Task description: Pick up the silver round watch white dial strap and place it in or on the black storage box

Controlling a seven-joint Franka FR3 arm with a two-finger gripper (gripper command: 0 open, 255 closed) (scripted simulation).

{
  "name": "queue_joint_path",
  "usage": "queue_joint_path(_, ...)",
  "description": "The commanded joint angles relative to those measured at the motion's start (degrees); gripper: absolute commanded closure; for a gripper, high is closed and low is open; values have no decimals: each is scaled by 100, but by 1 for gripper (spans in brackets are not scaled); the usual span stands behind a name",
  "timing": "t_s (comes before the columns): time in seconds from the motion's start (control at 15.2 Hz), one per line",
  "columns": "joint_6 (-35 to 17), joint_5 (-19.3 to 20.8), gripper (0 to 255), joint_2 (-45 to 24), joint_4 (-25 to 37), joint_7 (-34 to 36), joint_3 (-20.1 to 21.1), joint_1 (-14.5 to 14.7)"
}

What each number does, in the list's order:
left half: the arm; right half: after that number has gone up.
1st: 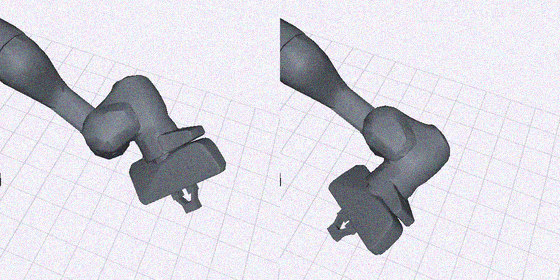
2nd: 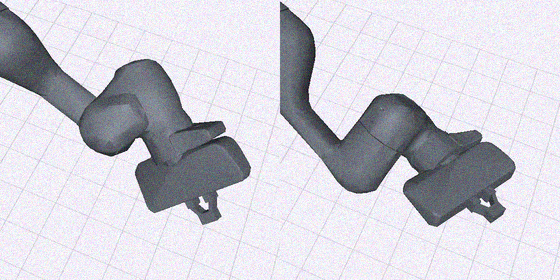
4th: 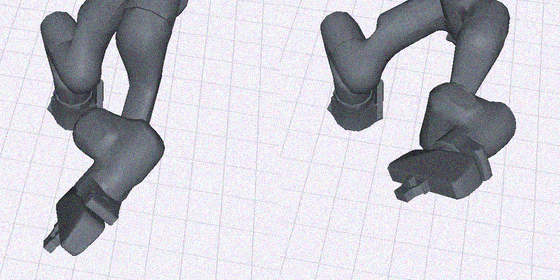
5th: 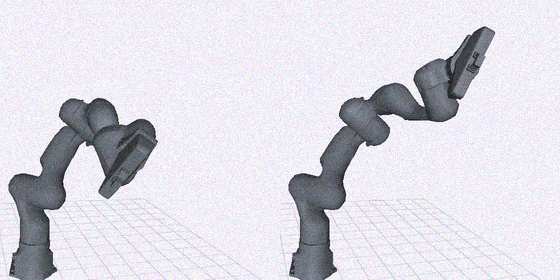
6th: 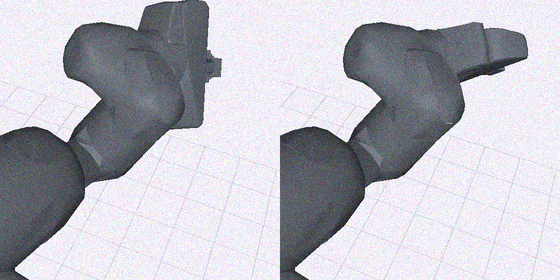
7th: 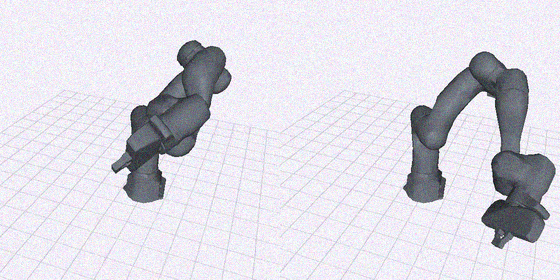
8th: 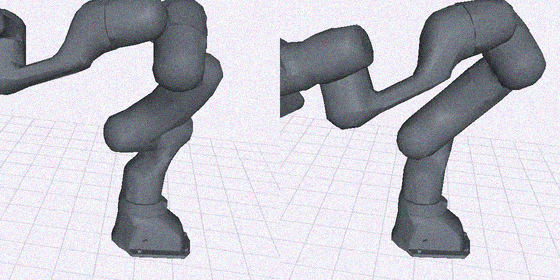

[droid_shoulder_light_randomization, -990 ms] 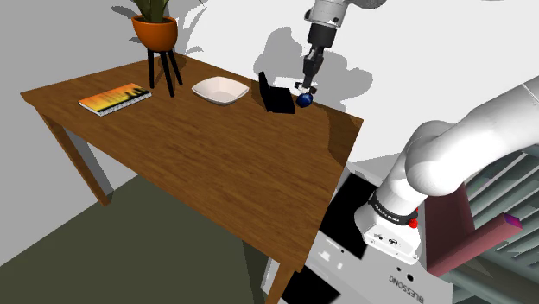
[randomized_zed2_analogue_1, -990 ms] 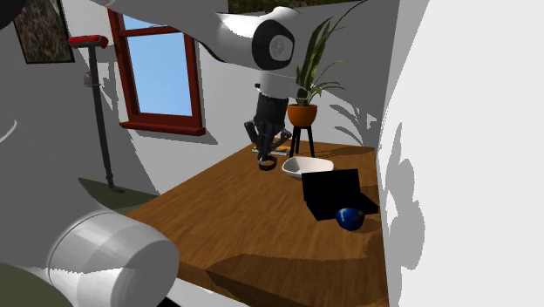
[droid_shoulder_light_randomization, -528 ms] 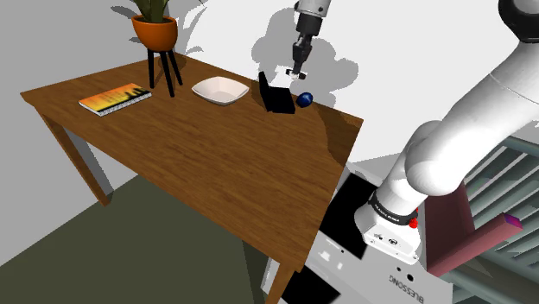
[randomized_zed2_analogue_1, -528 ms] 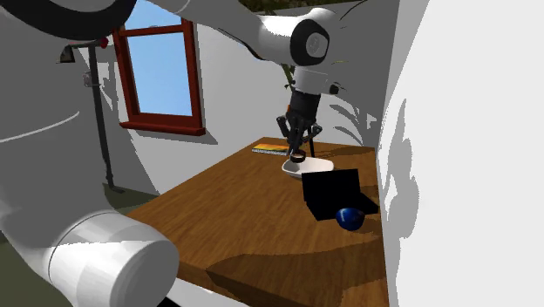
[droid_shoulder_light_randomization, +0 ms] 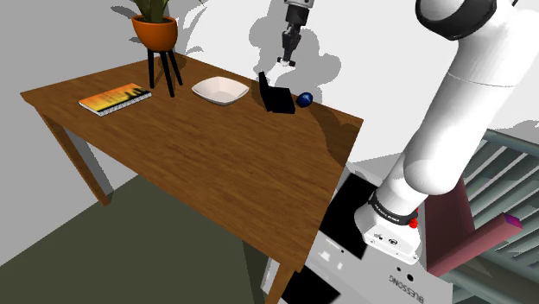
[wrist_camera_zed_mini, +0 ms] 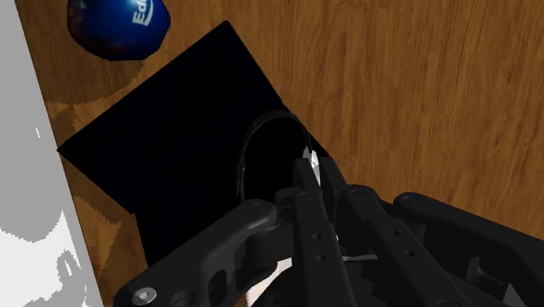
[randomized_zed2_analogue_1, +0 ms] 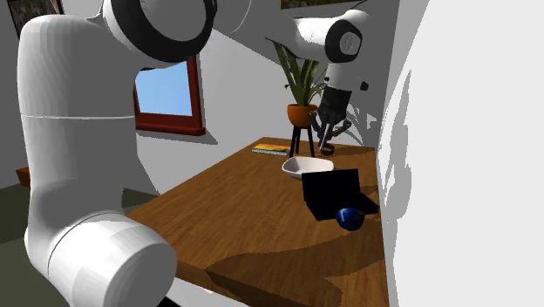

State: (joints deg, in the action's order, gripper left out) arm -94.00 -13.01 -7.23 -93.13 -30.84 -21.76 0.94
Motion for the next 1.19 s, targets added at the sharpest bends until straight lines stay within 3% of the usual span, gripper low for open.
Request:
queue_joint_path(0.0, 250, -209, 255, -606, 774, -175, -64, -161)
queue_joint_path(0.2, 602, -440, 255, -1284, 1730, -303, -79, -413)
queue_joint_path(1.12, -475, -450, 255, -1240, 591, -495, -47, -300)
